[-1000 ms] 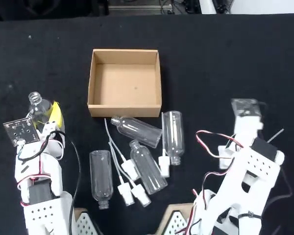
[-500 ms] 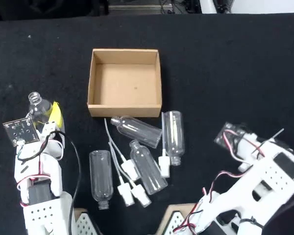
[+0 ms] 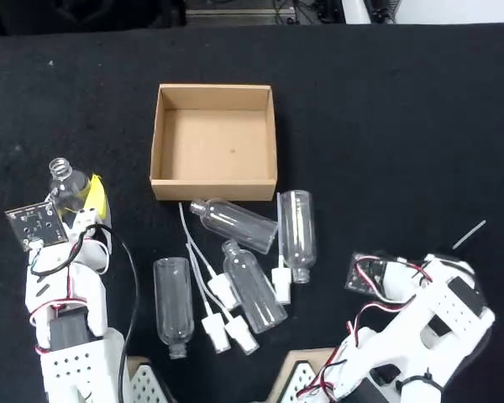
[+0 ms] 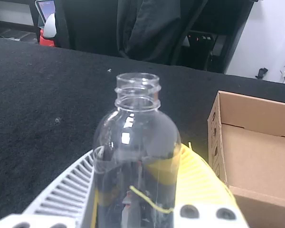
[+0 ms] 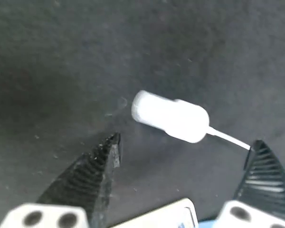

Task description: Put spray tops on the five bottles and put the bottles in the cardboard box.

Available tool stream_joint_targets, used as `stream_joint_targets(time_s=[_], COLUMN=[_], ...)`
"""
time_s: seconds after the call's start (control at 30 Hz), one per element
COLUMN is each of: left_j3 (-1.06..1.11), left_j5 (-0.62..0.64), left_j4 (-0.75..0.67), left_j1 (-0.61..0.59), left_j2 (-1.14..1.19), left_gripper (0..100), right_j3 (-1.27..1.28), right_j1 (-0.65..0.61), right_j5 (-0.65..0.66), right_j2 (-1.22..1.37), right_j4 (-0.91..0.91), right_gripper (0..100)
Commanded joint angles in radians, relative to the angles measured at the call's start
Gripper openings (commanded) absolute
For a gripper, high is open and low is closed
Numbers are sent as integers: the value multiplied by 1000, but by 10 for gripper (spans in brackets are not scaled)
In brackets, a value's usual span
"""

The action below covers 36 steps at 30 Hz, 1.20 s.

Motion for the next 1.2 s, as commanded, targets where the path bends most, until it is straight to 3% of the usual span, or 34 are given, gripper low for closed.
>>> stream_joint_targets(time_s=[0.0, 0.1, 0.3, 0.6, 0.8, 0.97, 1.17], left_j3=[19, 19, 19, 19, 19, 19, 19], left_j5=[11, 11, 11, 11, 11, 11, 11], left_j4=[5, 6, 8, 5, 3, 3, 2], left_j1=[13, 15, 10, 16, 16, 16, 16], left_j2=[-21, -21, -21, -21, -21, -21, -21], left_gripper=[30, 30, 30, 30, 30, 30, 30], right_j3=[-1, 8, -4, -162, -162, -160, -186], right_j1=[-9, -9, -31, -37, -112, -120, -115], right_j5=[11, -2, -161, -164, -186, -413, -891], right_j2=[-28, -27, 76, 334, 371, 371, 369], right_j4=[-26, -63, -203, -158, -153, -143, -141], right_gripper=[363, 349, 352, 352, 321, 154, 139])
